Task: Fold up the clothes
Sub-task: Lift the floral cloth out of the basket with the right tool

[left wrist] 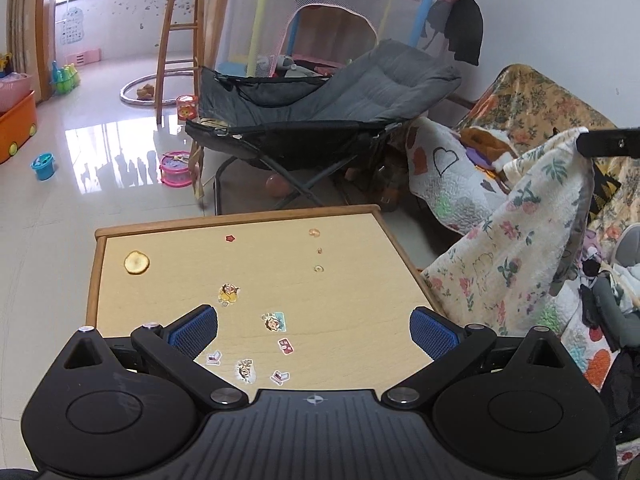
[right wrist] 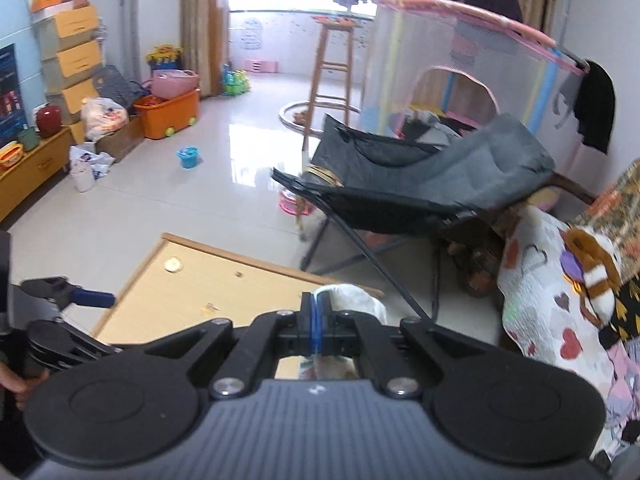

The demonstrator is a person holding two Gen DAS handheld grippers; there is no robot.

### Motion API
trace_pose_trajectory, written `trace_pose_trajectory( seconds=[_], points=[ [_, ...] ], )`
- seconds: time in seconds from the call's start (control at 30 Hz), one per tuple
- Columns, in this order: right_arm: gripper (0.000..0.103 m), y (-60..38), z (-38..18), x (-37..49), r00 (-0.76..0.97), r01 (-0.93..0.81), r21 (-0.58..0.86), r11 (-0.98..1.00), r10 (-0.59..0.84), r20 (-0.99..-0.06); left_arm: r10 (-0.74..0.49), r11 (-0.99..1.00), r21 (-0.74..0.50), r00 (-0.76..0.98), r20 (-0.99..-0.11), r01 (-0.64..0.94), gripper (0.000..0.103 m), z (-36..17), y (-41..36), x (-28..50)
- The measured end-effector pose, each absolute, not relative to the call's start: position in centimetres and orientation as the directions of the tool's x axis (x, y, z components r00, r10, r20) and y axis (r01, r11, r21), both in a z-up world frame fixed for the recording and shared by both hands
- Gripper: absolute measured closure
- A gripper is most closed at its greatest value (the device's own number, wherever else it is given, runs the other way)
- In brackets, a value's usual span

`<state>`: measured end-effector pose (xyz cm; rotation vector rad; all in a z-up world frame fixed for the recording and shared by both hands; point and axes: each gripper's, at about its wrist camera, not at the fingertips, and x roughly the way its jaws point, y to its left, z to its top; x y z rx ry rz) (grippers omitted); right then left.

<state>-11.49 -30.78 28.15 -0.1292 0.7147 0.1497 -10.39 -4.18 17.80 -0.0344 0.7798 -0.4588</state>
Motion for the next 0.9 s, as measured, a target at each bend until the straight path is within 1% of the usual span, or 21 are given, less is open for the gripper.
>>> trace_pose_trajectory(
  seconds=[0.3,0.43,0.57,0.73,0.9],
  points=[
    [0.102,-25.5,29.4,-9.6,0.741,-0.288,-0.008,0.958,0.218,-0.635,-0.401,0.906,-0.192,0.620,-0.674,0.377,0.000,17.6,-1.3,-10.4],
    [0.102,-23.7,30.1,-8.5,0.740,-0.313,0.054,0.948,0.279,-0.612,-0.402,0.908,-0.204,0.616,-0.678,0.367,0.000,17.1,-0.1,-10.1],
    [0.102,-22.4,30.7,-7.8,0.741,-0.334,0.085,0.939,0.317,-0.592,-0.385,0.916,-0.200,0.619,-0.684,0.349,0.000,16.7,0.7,-9.7],
    [0.102,-22.2,30.0,-6.7,0.739,-0.331,0.094,0.939,0.320,-0.592,-0.358,0.928,-0.189,0.620,-0.698,0.322,0.000,15.9,1.2,-9.2],
    [0.102,-23.3,27.7,-5.8,0.736,-0.292,0.074,0.954,0.274,-0.619,-0.337,0.934,-0.176,0.602,-0.724,0.312,0.000,14.6,1.0,-8.8]
  ],
)
